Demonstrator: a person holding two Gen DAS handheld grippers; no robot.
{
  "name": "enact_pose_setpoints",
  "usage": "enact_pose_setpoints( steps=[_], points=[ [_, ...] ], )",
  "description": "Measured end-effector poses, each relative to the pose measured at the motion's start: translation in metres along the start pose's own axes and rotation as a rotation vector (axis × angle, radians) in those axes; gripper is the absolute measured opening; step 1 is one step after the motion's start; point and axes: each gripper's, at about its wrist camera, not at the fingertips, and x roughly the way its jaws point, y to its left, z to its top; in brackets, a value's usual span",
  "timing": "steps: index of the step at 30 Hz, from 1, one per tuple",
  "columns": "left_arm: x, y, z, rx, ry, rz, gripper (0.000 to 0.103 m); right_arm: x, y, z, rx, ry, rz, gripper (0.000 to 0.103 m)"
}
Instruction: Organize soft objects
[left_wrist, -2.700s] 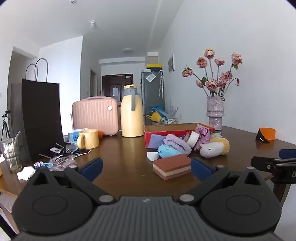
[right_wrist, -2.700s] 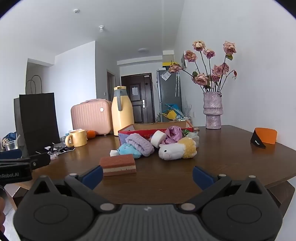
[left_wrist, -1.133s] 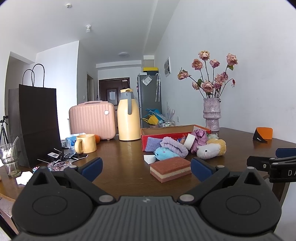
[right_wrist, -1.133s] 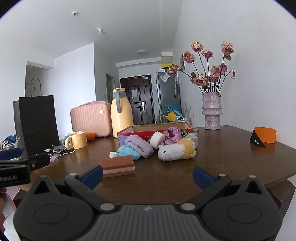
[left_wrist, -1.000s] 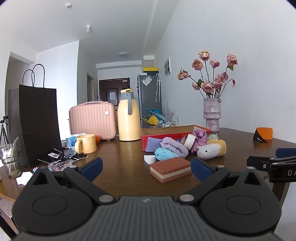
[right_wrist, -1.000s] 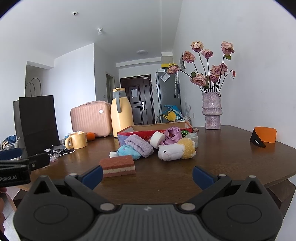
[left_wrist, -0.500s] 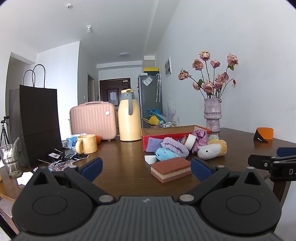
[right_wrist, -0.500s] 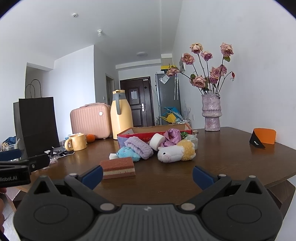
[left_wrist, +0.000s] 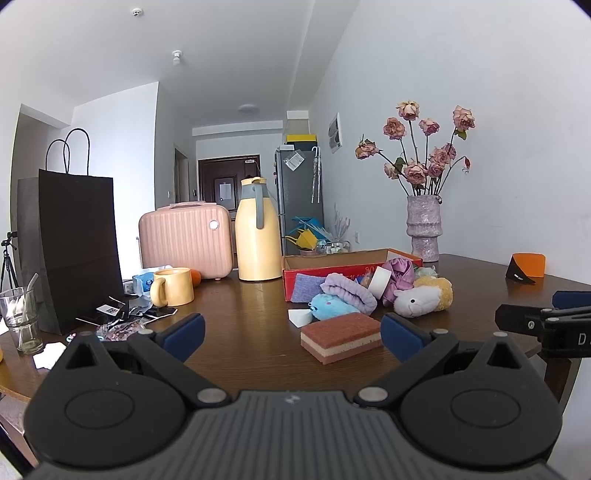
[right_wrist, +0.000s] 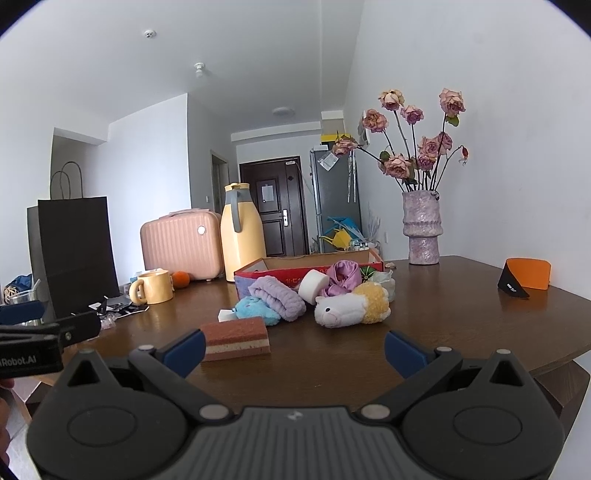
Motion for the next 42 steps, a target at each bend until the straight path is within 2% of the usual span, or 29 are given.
enact_pose_setpoints(
  steps=[18, 21, 23, 25, 29, 30, 32, 34, 36, 38, 39, 41, 42],
  points=[
    [0.008, 0.002, -0.002, -0.027, 0.044, -0.001, 0.103, 0.007, -0.004, -0.005, 0.009, 0.019, 0.001, 0.103],
    [0.021, 0.005, -0.003, -0.059, 0.059, 0.009, 0.103, 0.017, -0.005, -0.004, -0.008, 0.019, -0.002, 0.103],
    [0.033, 0.006, -0.006, -0.053, 0.071, 0.042, 0.103, 0.029, -0.006, -0.001, -0.015, 0.029, -0.004, 0.103],
    [0.046, 0.009, -0.009, -0.054, 0.09, 0.055, 0.103, 0.041, -0.009, 0.003, -0.003, 0.04, 0.019, 0.103],
    [0.075, 0.024, -0.015, -0.177, 0.187, 0.048, 0.103, 0.075, -0.015, 0.004, 0.003, 0.086, 0.114, 0.103],
    [0.082, 0.025, -0.014, -0.171, 0.209, 0.042, 0.103, 0.085, -0.017, 0.003, 0.023, 0.092, 0.12, 0.103],
    [0.098, 0.02, -0.012, -0.096, 0.237, 0.041, 0.103, 0.106, -0.021, 0.006, 0.045, 0.147, 0.158, 0.103],
    [0.113, 0.018, -0.006, -0.104, 0.262, 0.008, 0.103, 0.129, -0.024, 0.013, 0.069, 0.208, 0.223, 0.103],
    [0.134, 0.018, 0.002, -0.165, 0.307, -0.074, 0.103, 0.153, -0.026, 0.02, 0.107, 0.236, 0.244, 0.103],
    [0.152, 0.016, 0.006, -0.207, 0.326, -0.114, 0.094, 0.174, -0.025, 0.028, 0.114, 0.251, 0.256, 0.102],
    [0.162, 0.017, 0.007, -0.232, 0.338, -0.115, 0.091, 0.185, -0.023, 0.032, 0.109, 0.253, 0.266, 0.096],
    [0.185, 0.02, 0.006, -0.286, 0.381, -0.133, 0.071, 0.205, -0.023, 0.037, 0.11, 0.268, 0.28, 0.089],
    [0.195, 0.023, 0.005, -0.318, 0.407, -0.14, 0.067, 0.217, -0.023, 0.037, 0.124, 0.285, 0.295, 0.075]
  ],
)
